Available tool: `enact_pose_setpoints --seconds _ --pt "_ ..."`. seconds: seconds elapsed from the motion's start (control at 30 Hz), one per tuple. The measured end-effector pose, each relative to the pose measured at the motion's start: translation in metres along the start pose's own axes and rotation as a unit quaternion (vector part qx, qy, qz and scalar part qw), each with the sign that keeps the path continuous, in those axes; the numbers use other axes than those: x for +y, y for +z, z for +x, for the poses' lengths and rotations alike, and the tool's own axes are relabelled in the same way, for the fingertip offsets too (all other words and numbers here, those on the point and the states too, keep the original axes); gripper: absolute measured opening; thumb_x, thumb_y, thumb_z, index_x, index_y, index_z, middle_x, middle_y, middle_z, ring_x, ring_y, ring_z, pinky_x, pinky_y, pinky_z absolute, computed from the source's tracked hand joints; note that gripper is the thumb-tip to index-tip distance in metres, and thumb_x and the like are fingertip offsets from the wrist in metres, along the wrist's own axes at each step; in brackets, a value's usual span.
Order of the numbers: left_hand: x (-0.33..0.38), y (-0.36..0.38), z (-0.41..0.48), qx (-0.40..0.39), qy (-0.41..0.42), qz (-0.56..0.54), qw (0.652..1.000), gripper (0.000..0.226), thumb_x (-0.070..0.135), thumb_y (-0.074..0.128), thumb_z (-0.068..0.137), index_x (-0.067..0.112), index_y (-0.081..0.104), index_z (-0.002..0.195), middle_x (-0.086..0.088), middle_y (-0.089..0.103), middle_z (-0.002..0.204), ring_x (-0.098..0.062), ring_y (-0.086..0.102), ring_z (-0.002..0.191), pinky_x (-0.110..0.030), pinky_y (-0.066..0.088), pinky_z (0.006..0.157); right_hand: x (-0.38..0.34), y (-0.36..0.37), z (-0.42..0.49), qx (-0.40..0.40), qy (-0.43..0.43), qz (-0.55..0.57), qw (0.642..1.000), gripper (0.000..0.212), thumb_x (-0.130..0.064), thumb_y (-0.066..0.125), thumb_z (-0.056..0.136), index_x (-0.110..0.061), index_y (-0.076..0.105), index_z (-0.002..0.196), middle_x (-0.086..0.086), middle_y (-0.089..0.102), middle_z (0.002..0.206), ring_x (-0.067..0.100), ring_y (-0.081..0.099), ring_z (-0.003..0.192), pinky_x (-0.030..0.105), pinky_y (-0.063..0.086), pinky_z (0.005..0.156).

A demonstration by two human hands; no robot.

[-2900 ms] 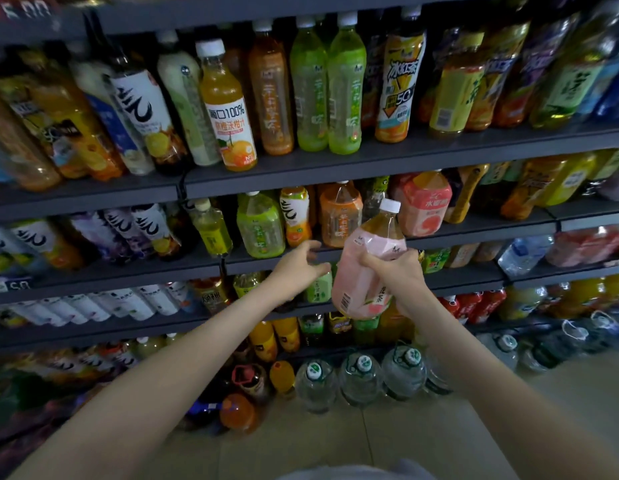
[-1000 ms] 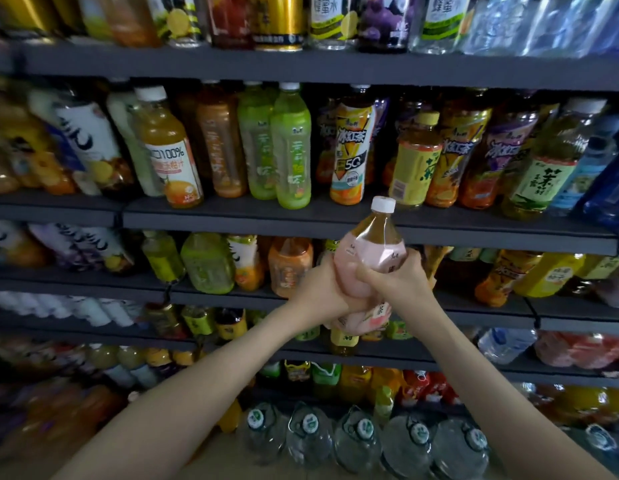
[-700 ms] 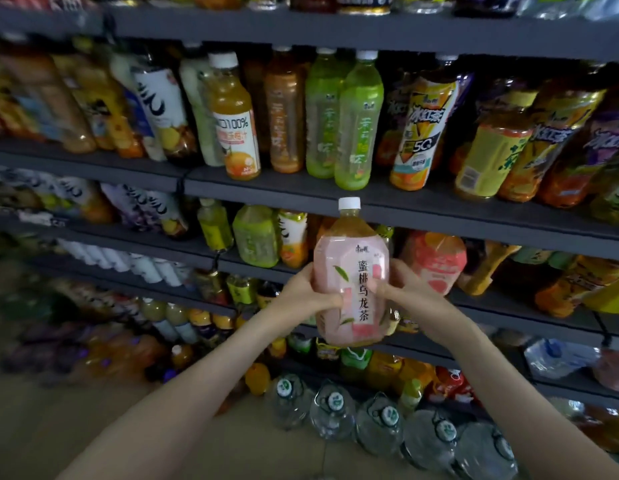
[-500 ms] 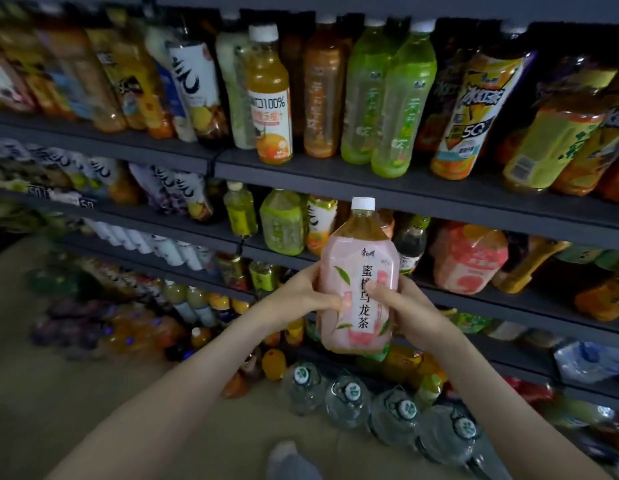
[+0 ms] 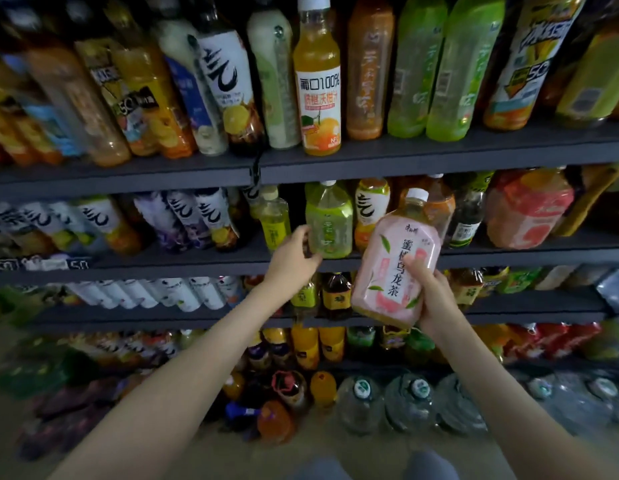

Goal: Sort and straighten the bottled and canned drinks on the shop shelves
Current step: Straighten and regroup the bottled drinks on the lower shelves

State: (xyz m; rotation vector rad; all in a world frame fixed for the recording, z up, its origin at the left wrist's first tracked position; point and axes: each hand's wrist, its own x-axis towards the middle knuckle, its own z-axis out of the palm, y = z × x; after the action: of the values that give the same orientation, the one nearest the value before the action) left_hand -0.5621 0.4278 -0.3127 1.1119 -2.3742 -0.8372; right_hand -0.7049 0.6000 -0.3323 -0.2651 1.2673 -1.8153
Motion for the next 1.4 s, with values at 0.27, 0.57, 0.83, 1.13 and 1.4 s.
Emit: enact_pose_setpoints --seconds 0.27,0.57,0.83,1.13,1.4 --pt "0.001 0.033 0.034 0.073 0.056 0.071 0.993 0.075 0.026 0.066 0.086 0.011 0.024 0.146 -0.016 0.027 0.147 -0.031 0.034 0.133 -0.042 0.040 0.104 0.014 -0.007 -0.001 0.037 -0.080 -0.063 0.994 0.057 -0.023 0.075 0.070 -0.006 0.054 0.120 0.012 0.072 0.101 0.028 0.071 0.090 0.042 0.058 0.074" --pt "0.007 0.069 0.070 0.122 -0.041 0.056 0.990 0.100 0.036 0.074 0.079 0.005 0.009 0.148 -0.020 0.016 0.152 -0.036 0.024 0.138 -0.044 0.033 0.110 0.022 -0.045 0.000 0.059 -0.102 -0.089 0.989 0.065 -0.028 0.076 0.062 -0.009 0.052 0.119 0.011 0.070 0.103 0.024 0.072 0.085 0.034 0.058 0.065" --pt "0.019 0.081 0.086 0.153 -0.076 0.027 0.985 0.107 0.050 0.072 0.075 0.017 0.002 0.149 -0.022 0.005 0.154 -0.041 0.015 0.139 -0.053 0.030 0.109 0.012 -0.070 0.016 0.060 -0.118 -0.092 0.987 0.067 -0.027 0.077 0.062 -0.004 0.053 0.120 0.016 0.070 0.105 0.029 0.071 0.089 0.043 0.058 0.073" --pt "0.023 0.089 0.096 0.202 -0.106 -0.007 0.974 0.100 0.039 0.077 0.073 0.015 0.012 0.145 -0.021 0.013 0.149 -0.039 0.024 0.133 -0.053 0.041 0.100 0.009 -0.079 0.040 0.020 -0.130 -0.095 0.987 0.068 -0.029 0.079 0.063 -0.004 0.053 0.121 0.014 0.071 0.105 0.030 0.071 0.092 0.047 0.057 0.080" --pt "0.044 0.124 0.050 0.299 0.022 -0.016 0.954 0.086 0.039 0.070 0.081 0.011 0.020 0.145 -0.020 0.018 0.150 -0.034 0.022 0.138 -0.047 0.028 0.110 0.003 -0.108 0.043 0.011 -0.130 -0.077 0.988 0.066 -0.027 0.081 0.065 -0.003 0.054 0.120 0.015 0.071 0.106 0.032 0.070 0.094 0.049 0.056 0.082"
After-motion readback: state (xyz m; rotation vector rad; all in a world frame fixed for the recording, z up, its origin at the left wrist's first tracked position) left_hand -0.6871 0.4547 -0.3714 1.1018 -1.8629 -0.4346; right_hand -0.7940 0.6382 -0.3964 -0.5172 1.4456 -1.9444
